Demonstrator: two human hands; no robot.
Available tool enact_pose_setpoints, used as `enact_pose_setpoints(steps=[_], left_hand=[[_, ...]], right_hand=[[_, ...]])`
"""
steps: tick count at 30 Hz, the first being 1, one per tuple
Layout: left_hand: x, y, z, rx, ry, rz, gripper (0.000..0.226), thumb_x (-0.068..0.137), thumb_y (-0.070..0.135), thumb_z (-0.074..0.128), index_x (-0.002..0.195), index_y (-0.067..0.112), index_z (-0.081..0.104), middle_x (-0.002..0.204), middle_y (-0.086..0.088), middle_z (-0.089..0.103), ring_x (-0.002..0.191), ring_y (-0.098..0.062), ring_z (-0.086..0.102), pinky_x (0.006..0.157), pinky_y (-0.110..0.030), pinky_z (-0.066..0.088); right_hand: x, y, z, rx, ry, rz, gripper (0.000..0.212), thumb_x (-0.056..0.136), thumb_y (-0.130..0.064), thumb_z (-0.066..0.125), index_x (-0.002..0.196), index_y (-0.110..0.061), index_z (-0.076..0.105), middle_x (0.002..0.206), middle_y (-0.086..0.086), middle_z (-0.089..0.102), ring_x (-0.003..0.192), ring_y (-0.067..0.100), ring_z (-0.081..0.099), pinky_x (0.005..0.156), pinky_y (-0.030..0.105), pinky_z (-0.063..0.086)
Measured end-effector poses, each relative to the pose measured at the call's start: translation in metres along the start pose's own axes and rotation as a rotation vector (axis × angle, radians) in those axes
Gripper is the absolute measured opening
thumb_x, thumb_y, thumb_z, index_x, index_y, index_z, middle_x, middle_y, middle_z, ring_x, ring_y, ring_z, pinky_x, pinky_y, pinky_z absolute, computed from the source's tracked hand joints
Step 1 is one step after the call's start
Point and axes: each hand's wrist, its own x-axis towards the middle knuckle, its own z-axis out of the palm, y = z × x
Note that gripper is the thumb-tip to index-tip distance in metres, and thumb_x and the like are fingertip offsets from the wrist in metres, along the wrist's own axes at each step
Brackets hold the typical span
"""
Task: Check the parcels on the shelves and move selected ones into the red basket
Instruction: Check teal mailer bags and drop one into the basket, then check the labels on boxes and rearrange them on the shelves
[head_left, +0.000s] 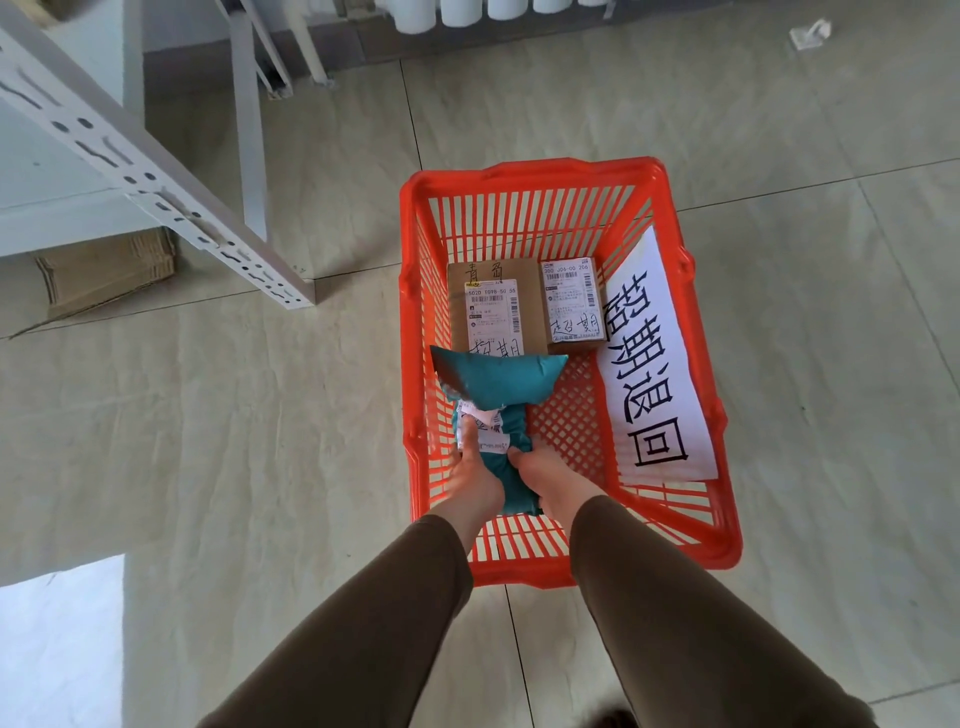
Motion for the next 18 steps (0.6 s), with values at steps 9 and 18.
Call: enact_pose_setpoints(steps=[9, 18], left_hand=[[-0.045, 0.004, -0.015, 0.518, -0.050, 0.163, 0.056, 0.111, 0.019, 0.043, 0.163, 0.033, 0.026, 0.168, 0.001, 0.035, 0.141, -0.027, 0.052, 0.103, -0.035, 0.056], [-0.172, 0.042, -0.078, 0.773, -0.190, 0.330, 0.065, 0.108, 0.011, 0.048, 0.165, 0.033, 0.025, 0.135, -0.006, 0.059, 0.075, -0.011, 0.057, 0.055, -0.020, 0.049]], right_hand=[[-0.039, -0.003, -0.005, -0.144, 0.047, -0.017, 0.037, 0.102, -0.013, 0.059, 0.138, -0.016, 0.053, 0.133, 0.009, 0.064, 0.112, 0.027, 0.063, 0.092, 0.033, 0.050], [-0.160, -0.025, -0.017, -0.067, 0.087, -0.238, 0.047, 0.094, -0.049, 0.059, 0.127, -0.016, 0.063, 0.124, 0.004, 0.069, 0.118, 0.028, 0.065, 0.100, 0.045, 0.054]])
